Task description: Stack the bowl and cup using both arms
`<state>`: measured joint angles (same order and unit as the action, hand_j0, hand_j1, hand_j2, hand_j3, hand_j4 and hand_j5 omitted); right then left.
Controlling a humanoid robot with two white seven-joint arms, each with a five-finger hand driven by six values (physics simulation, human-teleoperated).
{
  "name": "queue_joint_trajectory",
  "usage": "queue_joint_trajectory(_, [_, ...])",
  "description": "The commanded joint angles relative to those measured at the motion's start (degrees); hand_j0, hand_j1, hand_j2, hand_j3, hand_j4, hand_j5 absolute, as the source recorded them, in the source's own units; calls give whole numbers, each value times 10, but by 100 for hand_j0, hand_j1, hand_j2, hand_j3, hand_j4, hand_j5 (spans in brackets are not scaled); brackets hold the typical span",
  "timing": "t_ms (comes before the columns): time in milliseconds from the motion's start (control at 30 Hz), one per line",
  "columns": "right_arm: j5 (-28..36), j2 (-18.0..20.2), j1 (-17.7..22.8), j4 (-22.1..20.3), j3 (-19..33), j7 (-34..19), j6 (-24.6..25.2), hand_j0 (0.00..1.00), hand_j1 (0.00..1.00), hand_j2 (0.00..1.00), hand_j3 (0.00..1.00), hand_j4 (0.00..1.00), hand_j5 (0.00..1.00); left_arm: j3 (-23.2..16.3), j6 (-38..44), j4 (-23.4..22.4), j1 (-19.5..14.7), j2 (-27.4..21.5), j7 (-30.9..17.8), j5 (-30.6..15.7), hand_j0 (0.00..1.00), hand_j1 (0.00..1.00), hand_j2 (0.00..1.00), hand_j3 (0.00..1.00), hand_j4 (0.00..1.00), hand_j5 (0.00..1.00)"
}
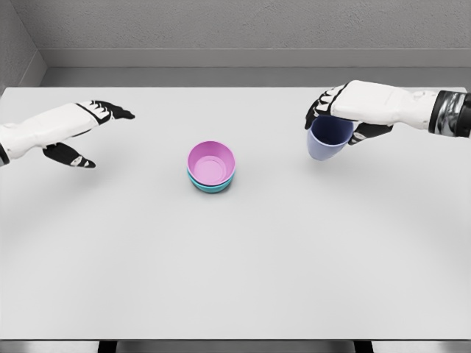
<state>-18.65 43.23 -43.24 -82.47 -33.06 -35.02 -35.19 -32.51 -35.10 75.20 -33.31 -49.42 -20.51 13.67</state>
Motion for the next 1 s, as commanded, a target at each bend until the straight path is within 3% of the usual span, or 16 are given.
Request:
queue_joint_trajectory(0, [4, 1, 0, -6, 1, 0, 2, 60, 60, 60, 60, 60, 60, 0, 1, 0, 0, -1, 0, -4, 100, 100, 100, 100, 100, 100])
queue_joint_trajectory(200, [4, -1, 0, -7, 1, 0, 2, 59, 59, 59, 59, 59, 59, 0, 1, 0, 0, -1, 0, -4, 100, 100, 100, 100, 100, 100])
queue_joint_trajectory(500, [4, -6, 3, -41, 5, 0, 2, 60, 60, 60, 60, 60, 60, 0, 1, 0, 1, -1, 0, -3, 100, 100, 100, 100, 100, 100])
queue_joint_trajectory(667, [5, -7, 4, -81, 14, 0, 2, 60, 60, 60, 60, 60, 60, 0, 1, 0, 1, 0, 0, -3, 100, 100, 100, 100, 100, 100])
queue_joint_trajectory(967, [17, -19, 7, -117, 12, 0, 2, 60, 60, 60, 60, 60, 60, 0, 1, 0, 1, -1, 0, -3, 100, 100, 100, 100, 100, 100])
